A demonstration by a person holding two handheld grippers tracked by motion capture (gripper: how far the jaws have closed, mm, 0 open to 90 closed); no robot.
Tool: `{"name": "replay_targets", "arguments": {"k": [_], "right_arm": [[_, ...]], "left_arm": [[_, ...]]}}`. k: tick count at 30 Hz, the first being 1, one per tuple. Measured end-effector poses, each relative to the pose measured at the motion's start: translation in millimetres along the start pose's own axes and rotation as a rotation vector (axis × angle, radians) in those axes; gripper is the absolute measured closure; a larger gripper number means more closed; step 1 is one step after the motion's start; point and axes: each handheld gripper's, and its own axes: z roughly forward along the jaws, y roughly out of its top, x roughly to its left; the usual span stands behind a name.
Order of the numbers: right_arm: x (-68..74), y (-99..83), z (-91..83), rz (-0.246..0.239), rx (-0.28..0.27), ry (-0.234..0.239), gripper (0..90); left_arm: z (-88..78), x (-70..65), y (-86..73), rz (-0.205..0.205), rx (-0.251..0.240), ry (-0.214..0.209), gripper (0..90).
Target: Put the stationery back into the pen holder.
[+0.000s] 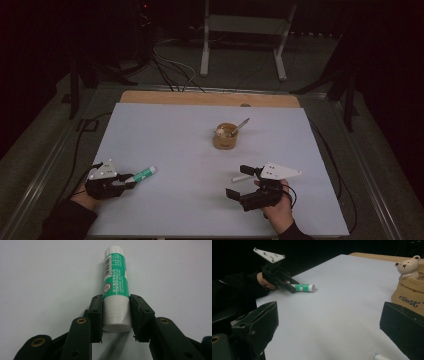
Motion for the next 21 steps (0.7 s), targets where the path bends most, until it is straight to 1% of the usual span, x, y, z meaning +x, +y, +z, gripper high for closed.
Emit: {"name": "replay_targets", "arguments": {"k": [1, 2, 3, 4, 5, 6, 7, 8, 9, 10, 12, 13, 14, 15, 16, 17, 18, 19, 20, 21], "right_arm": [[-0.1, 0.0, 0.1, 0.001, 0.002, -0.001, 1.8], [-0.1, 0.0, 0.1, 0.001, 0.002, -0.001, 1.8], [-0.1, -0.1, 0.2, -0.001, 0.002, -0.002, 1.8], [-0.1, -0.1, 0.2, -0.001, 0.002, -0.002, 1.8], [-0.2, 0.0, 0.1, -0.001, 0.001, -0.001, 1.8], [-0.2, 0.0, 0.1, -0.001, 0.001, -0.001, 1.8], [-0.3, 0.2, -0.5, -0.003, 0.0, -0.003, 1.8], [-0.3, 0.2, -0.5, -0.003, 0.0, -0.003, 1.8], [-0.9, 0.0, -1.6, 0.0, -0.004, -0.003, 1.8], [-0.9, 0.0, -1.6, 0.0, -0.004, -0.003, 1.8], [-2.0, -0.3, -2.8, 0.003, -0.004, -0.011, 1.8], [-2.0, -0.3, -2.8, 0.003, -0.004, -0.011, 1.8], [-2.8, -0.6, -4.4, -0.006, -0.024, -0.024, 1.9], [-2.5, 0.3, -6.0, -0.029, -0.032, -0.041, 1.9], [-2.5, 0.3, -6.0, -0.029, -0.032, -0.041, 1.9], [-2.4, 0.6, -6.6, -0.04, -0.039, -0.047, 1.9], [-2.5, 0.8, -7.0, -0.043, -0.045, -0.048, 1.9], [-2.5, 0.8, -7.0, -0.043, -0.045, -0.048, 1.9], [-2.5, 0.8, -7.0, -0.054, -0.047, -0.051, 1.9], [-3.0, 0.4, -6.5, -0.057, -0.034, -0.05, 1.9]], "left_arm": [[1.4, -0.5, 4.2, -0.001, 0.004, -0.008, 66.4], [1.4, -0.5, 4.2, -0.001, 0.004, -0.008, 66.4], [2.4, -1.2, 8.9, -0.003, -0.002, -0.022, 66.4], [2.4, -1.2, 8.9, -0.003, -0.002, -0.022, 66.4], [3.7, -1.9, 14.5, 0.001, 0.001, -0.034, 66.4], [3.7, -1.9, 14.5, 0.001, 0.001, -0.034, 66.4], [5.4, -2.8, 20.1, -0.001, 0.004, -0.045, 66.4], [5.4, -2.8, 20.1, -0.001, 0.004, -0.045, 66.4], [7.5, -4.2, 25.7, 0.004, 0.014, -0.05, 66.4], [7.5, -4.2, 25.7, 0.004, 0.014, -0.05, 66.4], [10.5, -7.3, 32.2, 0.007, 0.016, -0.069, 66.4], [10.5, -7.3, 32.2, 0.007, 0.016, -0.069, 66.4], [12.0, -9.4, 34.9, 0.011, 0.016, -0.073, 66.4], [14.3, -11.5, 39.5, 0.007, 0.018, -0.088, 66.4], [14.3, -11.5, 39.5, 0.007, 0.018, -0.088, 66.4], [15.4, -12.7, 41.7, 0.011, 0.016, -0.091, 66.4], [17.4, -13.8, 45.9, 0.008, 0.02, -0.106, 66.3], [17.4, -13.8, 45.9, 0.008, 0.02, -0.106, 66.4], [18.7, -15.0, 48.8, 0.014, 0.02, -0.109, 66.4], [20.5, -15.9, 53.2, 0.012, 0.025, -0.122, 66.3]]}}
